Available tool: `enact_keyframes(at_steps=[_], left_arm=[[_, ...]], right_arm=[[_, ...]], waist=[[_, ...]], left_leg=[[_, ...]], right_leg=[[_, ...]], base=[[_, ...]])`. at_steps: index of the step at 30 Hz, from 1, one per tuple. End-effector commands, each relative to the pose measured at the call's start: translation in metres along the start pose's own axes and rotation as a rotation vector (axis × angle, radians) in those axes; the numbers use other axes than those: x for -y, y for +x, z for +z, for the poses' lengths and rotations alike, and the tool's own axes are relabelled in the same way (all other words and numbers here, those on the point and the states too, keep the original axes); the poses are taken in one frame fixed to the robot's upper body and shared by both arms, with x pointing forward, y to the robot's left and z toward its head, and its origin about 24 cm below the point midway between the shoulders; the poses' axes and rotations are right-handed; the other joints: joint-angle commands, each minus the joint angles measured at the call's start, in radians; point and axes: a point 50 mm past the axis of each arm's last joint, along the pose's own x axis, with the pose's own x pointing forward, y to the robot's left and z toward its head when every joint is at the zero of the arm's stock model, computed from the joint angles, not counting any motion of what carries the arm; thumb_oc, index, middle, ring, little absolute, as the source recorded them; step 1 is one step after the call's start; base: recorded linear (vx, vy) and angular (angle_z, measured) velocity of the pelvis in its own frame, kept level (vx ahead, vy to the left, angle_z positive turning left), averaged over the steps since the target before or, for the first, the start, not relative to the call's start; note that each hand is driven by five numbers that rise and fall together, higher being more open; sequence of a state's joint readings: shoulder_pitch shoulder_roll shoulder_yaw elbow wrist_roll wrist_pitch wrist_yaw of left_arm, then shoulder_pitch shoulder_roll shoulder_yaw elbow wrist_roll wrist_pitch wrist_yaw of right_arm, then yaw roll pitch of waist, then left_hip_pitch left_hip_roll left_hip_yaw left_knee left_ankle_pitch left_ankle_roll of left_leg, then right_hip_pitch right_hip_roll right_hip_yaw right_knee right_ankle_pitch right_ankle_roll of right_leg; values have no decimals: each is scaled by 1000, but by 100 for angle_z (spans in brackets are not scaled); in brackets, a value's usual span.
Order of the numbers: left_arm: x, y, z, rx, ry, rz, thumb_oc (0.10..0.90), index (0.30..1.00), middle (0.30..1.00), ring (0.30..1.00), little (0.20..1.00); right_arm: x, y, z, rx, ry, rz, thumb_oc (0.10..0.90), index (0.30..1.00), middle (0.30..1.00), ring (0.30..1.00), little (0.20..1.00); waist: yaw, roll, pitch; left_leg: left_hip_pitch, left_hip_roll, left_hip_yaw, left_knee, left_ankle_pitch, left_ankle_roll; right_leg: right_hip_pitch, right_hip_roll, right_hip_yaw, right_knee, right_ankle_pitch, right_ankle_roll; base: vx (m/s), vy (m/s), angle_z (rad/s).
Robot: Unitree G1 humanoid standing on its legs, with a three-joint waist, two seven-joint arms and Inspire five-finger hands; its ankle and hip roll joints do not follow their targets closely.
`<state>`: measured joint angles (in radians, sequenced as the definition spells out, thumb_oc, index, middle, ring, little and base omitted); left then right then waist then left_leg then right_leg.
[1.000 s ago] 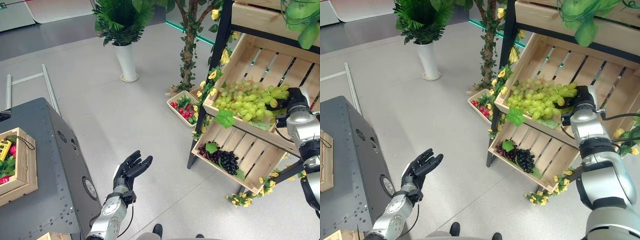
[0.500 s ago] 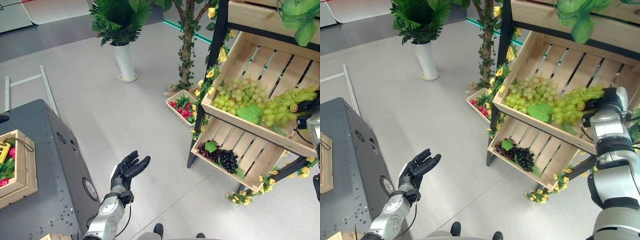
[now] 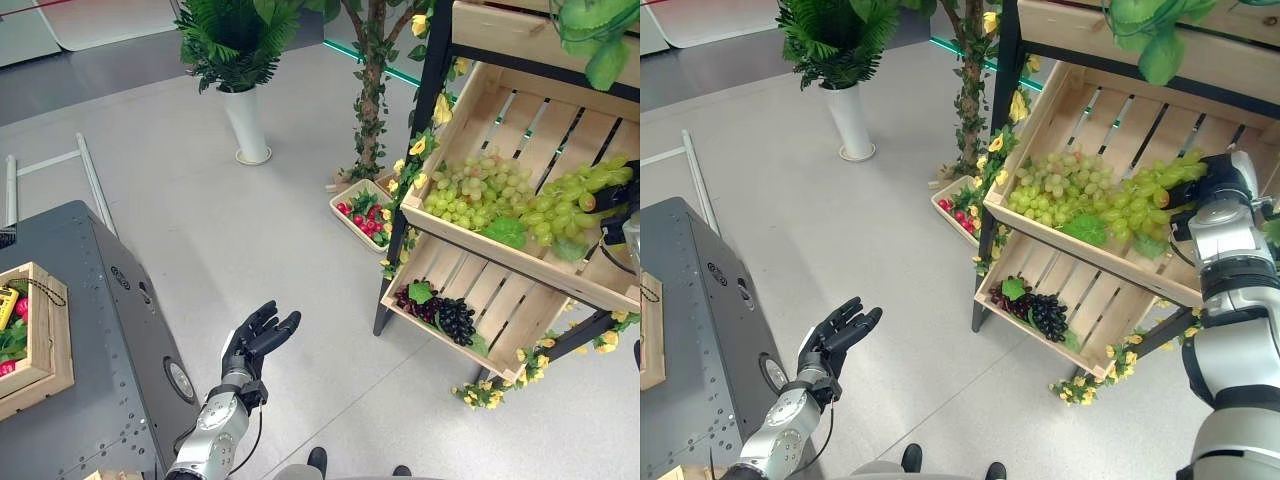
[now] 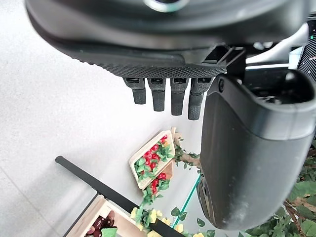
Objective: Pick up the fruits from the basket on one side to the basket on the other side
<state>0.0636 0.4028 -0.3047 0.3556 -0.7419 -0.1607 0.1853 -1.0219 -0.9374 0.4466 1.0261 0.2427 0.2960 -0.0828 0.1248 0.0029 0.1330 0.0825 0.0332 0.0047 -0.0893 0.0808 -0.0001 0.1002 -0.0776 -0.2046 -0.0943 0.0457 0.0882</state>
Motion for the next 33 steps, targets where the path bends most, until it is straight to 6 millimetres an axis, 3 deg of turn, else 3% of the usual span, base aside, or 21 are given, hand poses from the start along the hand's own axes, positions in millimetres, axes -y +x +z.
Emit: enact_keyframes(at_steps=[1, 14, 20, 24, 25, 26, 28, 33], left_arm=[[15, 10, 48, 225, 50, -120, 800, 900, 900, 900, 900], [17, 8, 47, 227, 52, -140, 800, 900, 900, 900, 900], [16, 7, 46, 221, 55, -142, 800, 900, 900, 900, 900], [13, 5, 45, 217, 49, -144, 800, 900, 900, 900, 900], [12, 4, 44, 213, 47, -144, 800, 900, 900, 900, 900], [12, 4, 44, 213, 48, -144, 800, 900, 900, 900, 900], [13, 4, 42, 208, 48, -145, 800, 900, 900, 900, 900], [16, 5, 43, 217, 43, -140, 800, 900, 900, 900, 900]], right_arm=[[65, -12, 67, 251, -40, -157, 800, 900, 900, 900, 900], [59, -17, 80, 341, -235, -150, 800, 900, 900, 900, 900], [54, -25, 96, 457, -278, -216, 800, 900, 900, 900, 900], [37, -37, 109, 597, -230, -198, 800, 900, 900, 900, 900], [25, -41, 111, 641, -187, -149, 800, 900, 900, 900, 900], [25, -41, 110, 640, -187, -149, 800, 900, 900, 900, 900], [1, -54, 110, 728, -124, -91, 800, 900, 900, 900, 900], [-27, -73, 106, 832, -93, -27, 800, 900, 900, 900, 900]], waist=[[11, -82, -94], [5, -84, -95], [0, -85, -94], [-3, -79, -93], [-6, -76, -93], [-6, -77, -93], [-16, -72, -91], [-35, -64, -88]], left_leg=[[48, -11, 8, 2, -118, 3], [51, -12, 13, 2, -121, 5], [50, -10, 16, 2, -120, 5], [49, -9, 18, 2, -120, 4], [48, -9, 18, 2, -121, 5], [47, -9, 18, 2, -121, 4], [48, -8, 23, 2, -122, 7], [47, -6, 33, 2, -124, 12]], right_leg=[[60, -19, -7, 7, -30, -45], [59, -19, -2, 7, -27, -42], [56, -17, 2, 7, -27, -41], [54, -17, 1, 7, -28, -40], [53, -17, 2, 7, -29, -40], [52, -17, 2, 7, -29, -40], [51, -18, 5, 7, -28, -40], [44, -18, 15, 7, -27, -40]], base=[[0, 0, 0], [0, 0, 0], [0, 0, 0], [0, 0, 0], [0, 0, 0], [0, 0, 0], [0, 0, 0], [0, -1, -1]])
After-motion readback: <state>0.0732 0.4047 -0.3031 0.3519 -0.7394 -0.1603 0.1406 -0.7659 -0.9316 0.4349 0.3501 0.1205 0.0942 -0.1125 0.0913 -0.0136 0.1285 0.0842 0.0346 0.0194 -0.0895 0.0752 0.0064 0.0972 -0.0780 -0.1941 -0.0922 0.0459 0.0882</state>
